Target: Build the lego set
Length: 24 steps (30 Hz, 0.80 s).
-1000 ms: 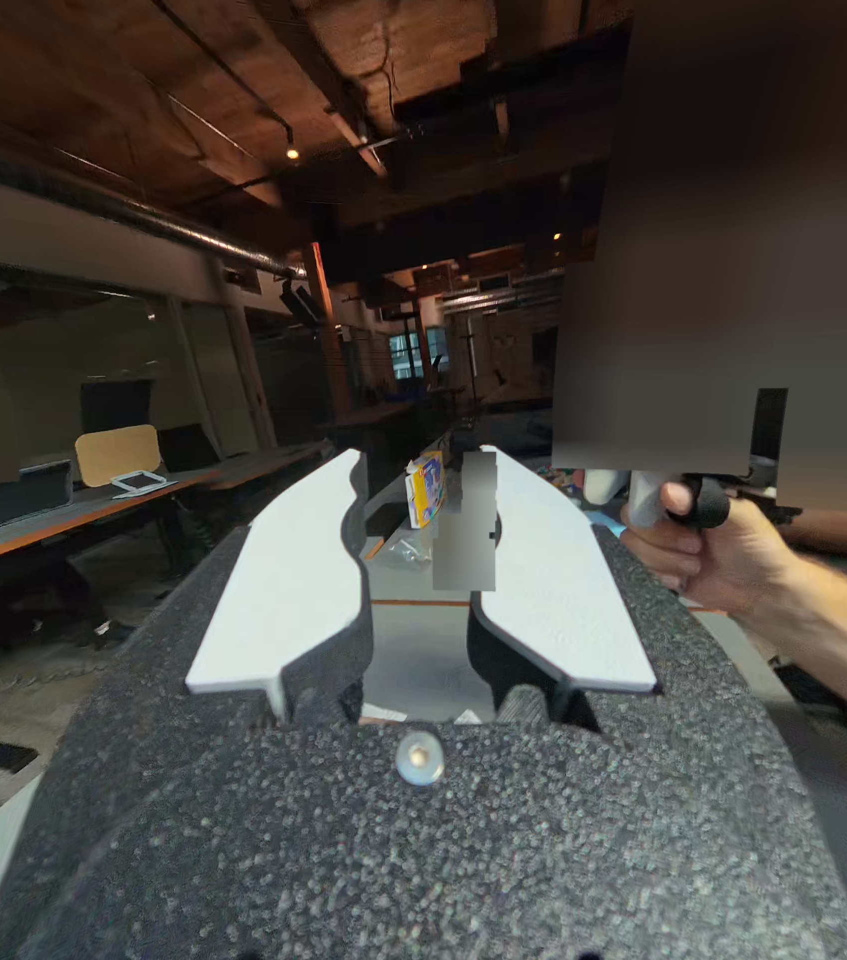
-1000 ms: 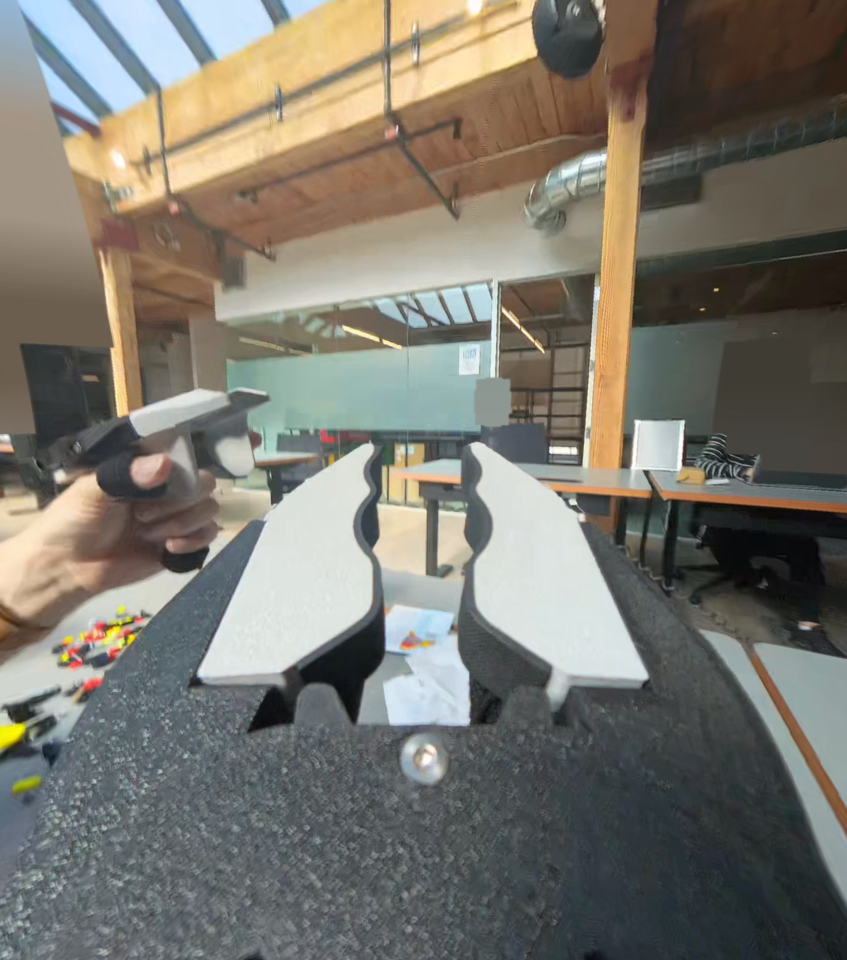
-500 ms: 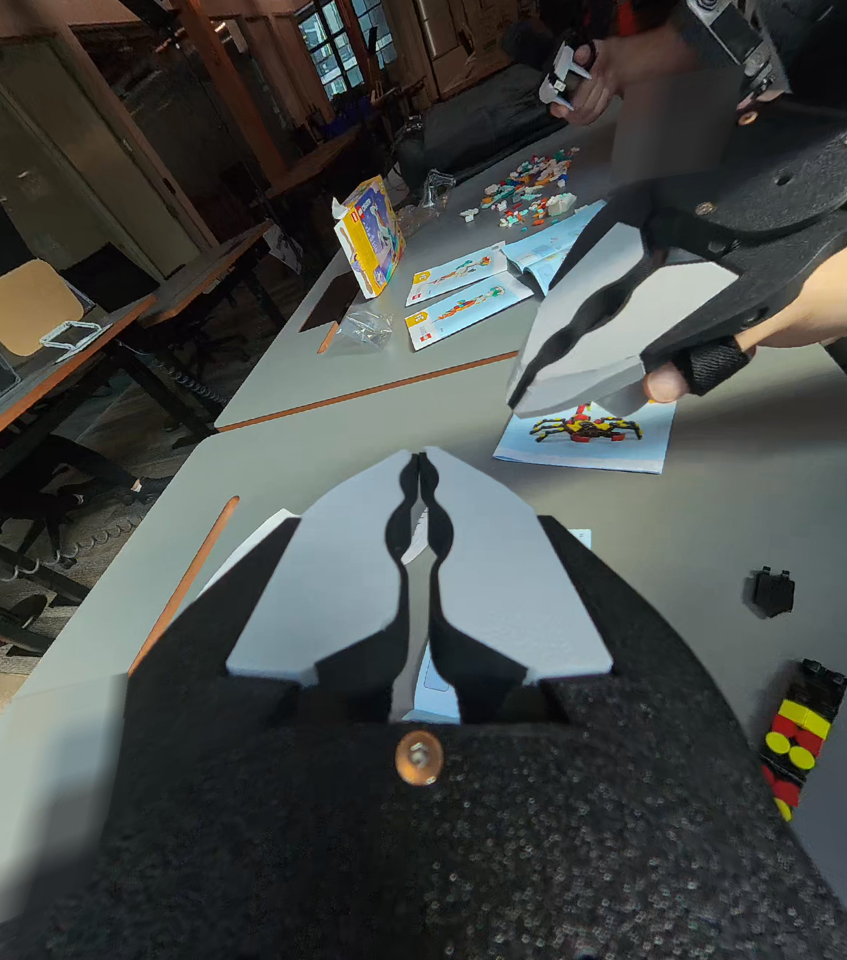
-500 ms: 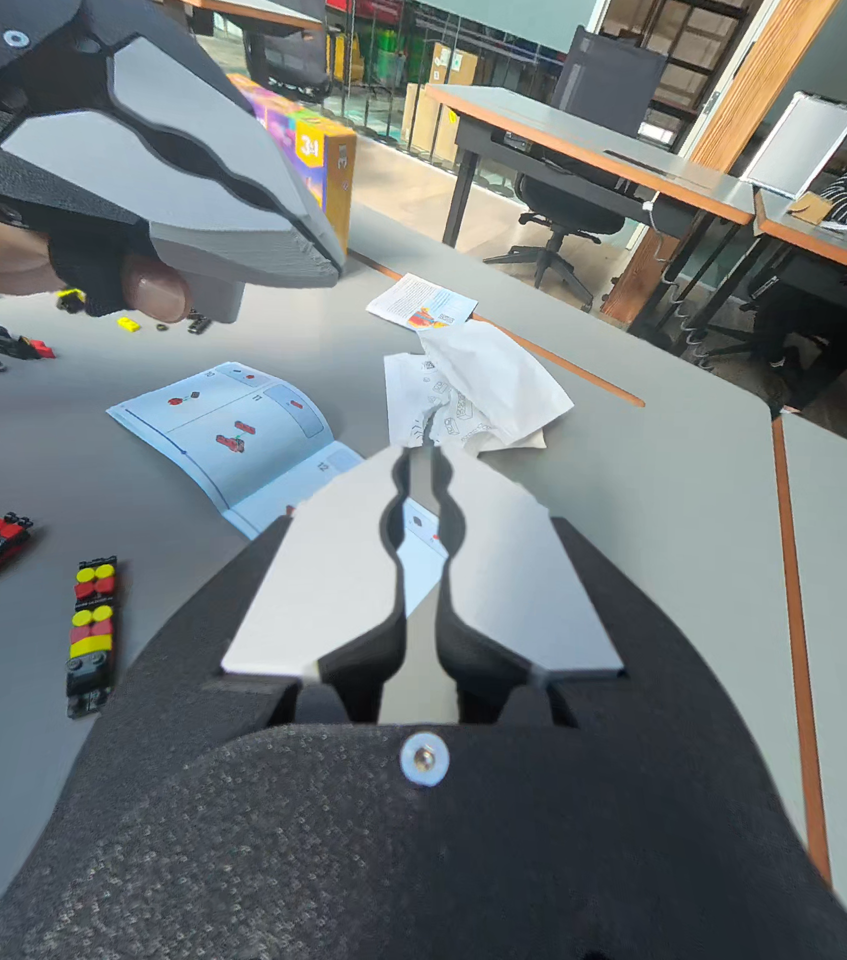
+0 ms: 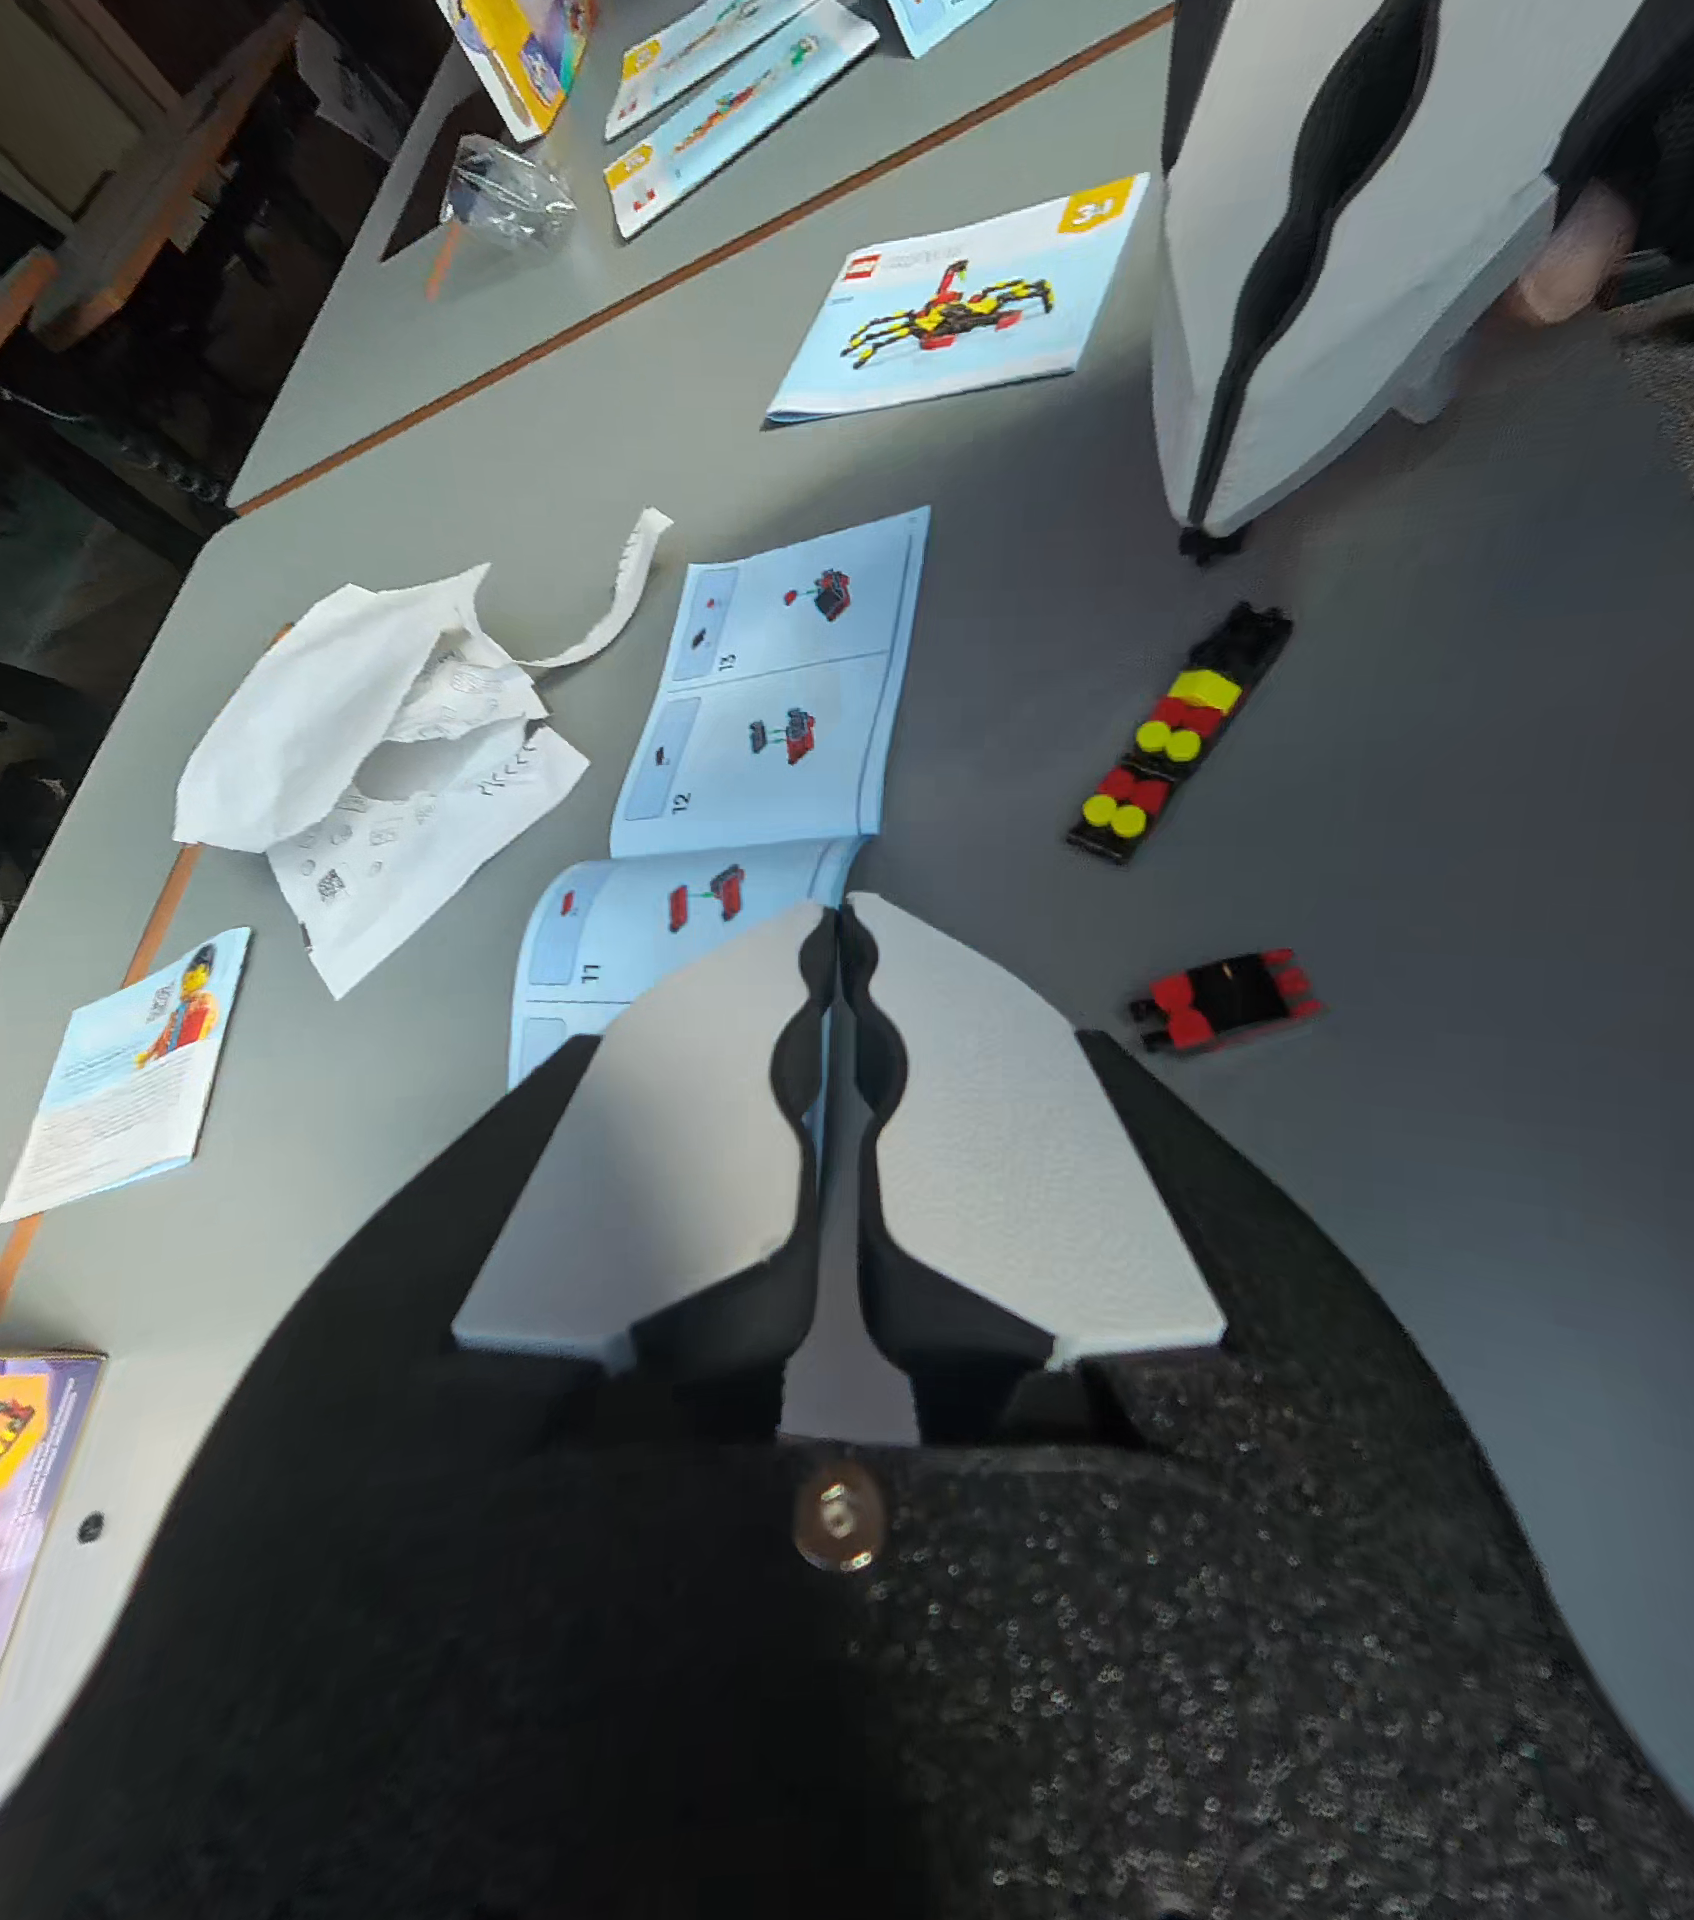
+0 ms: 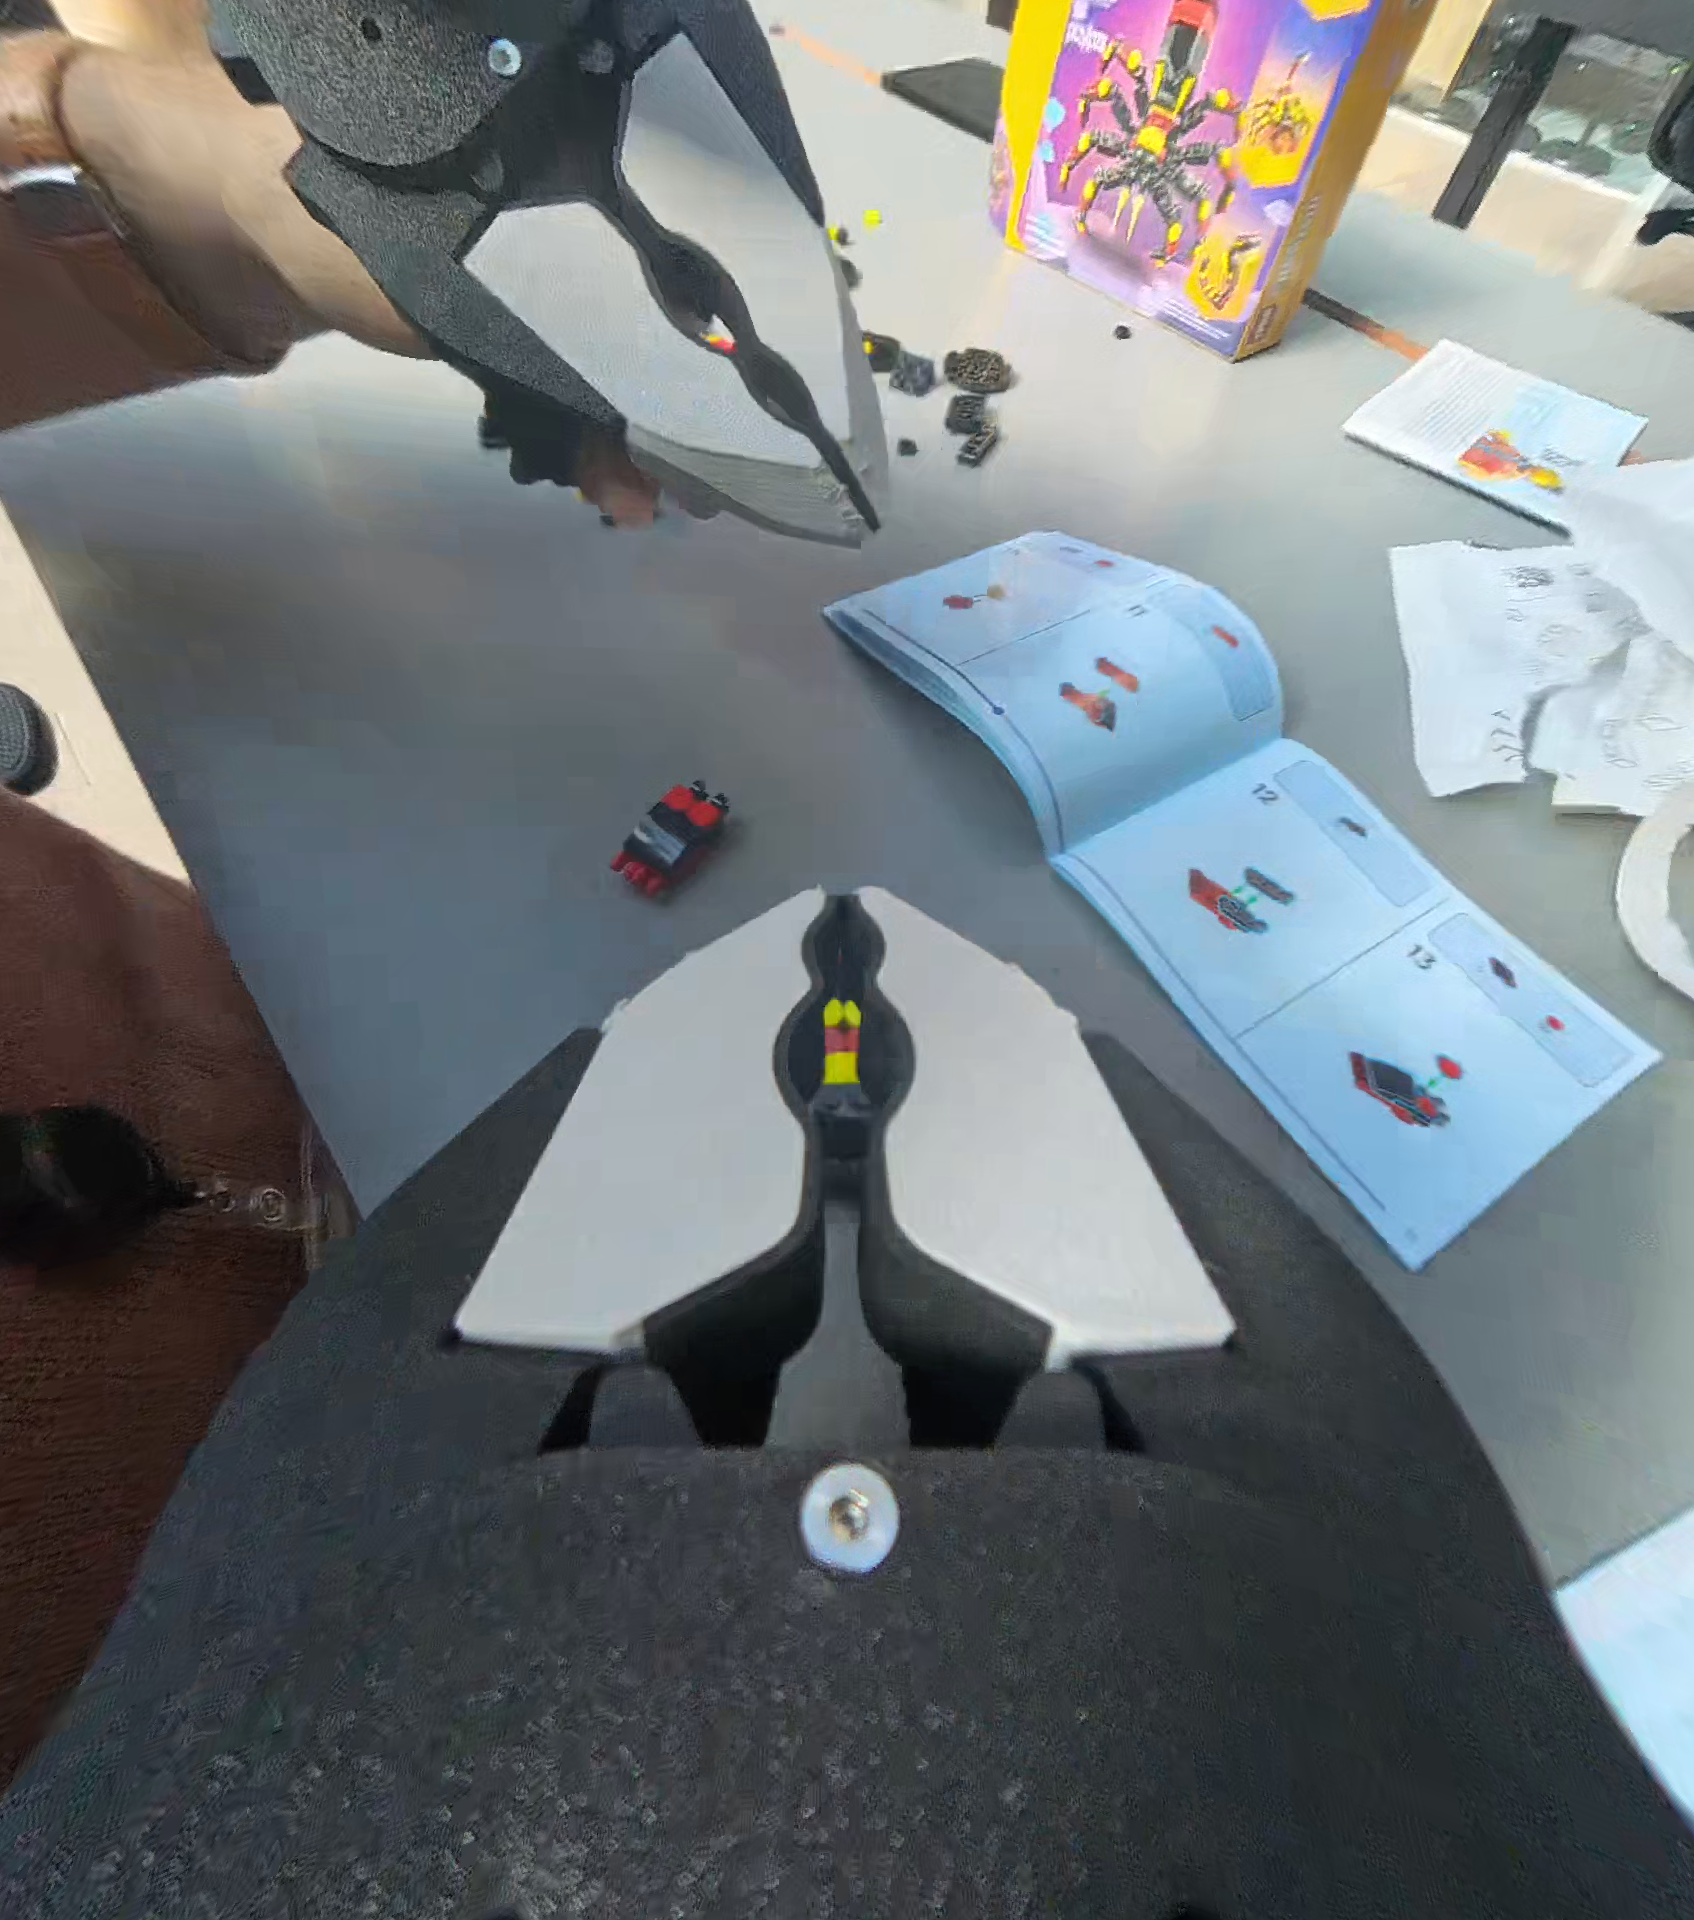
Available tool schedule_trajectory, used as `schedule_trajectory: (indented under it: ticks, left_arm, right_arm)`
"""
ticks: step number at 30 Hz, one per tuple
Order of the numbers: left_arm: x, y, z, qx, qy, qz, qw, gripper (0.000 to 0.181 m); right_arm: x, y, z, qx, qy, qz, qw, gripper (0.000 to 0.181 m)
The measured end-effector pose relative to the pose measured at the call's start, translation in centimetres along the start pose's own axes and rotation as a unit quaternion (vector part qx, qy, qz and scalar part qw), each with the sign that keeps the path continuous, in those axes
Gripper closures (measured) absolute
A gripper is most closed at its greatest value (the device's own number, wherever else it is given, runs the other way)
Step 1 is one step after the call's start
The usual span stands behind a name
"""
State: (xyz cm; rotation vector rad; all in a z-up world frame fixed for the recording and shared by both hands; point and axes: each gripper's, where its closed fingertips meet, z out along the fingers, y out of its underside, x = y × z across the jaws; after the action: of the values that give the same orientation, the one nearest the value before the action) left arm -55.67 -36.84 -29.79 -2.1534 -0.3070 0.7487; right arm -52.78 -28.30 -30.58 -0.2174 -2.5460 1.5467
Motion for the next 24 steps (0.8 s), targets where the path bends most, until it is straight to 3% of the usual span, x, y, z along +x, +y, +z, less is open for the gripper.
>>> schedule_trajectory:
  ticks: [4, 7, 16, 24]
  left_arm:
    - [4.2, 1.6, -1.3, -0.002, 0.085, -0.07, 0.994, 0.181]
    - [5.7, 2.3, -0.5, -0.021, 0.131, -0.063, 0.989, 0.181]
    - [7.7, 3.4, 0.7, -0.08, 0.218, -0.003, 0.973, 0.181]
    - [7.9, 3.5, 0.9, -0.108, 0.23, 0.009, 0.967, 0.181]
  right_arm:
    - [-3.8, 1.8, 4.3, -0.087, -0.005, -0.056, 0.995, 0.181]
    - [-4.5, 2.4, 6.5, -0.112, -0.013, -0.051, 0.992, 0.181]
    - [-3.4, 2.5, 6.5, -0.099, 0.002, -0.011, 0.995, 0.181]
    - [-3.7, 2.5, 7.1, -0.108, -0.01, -0.019, 0.994, 0.181]
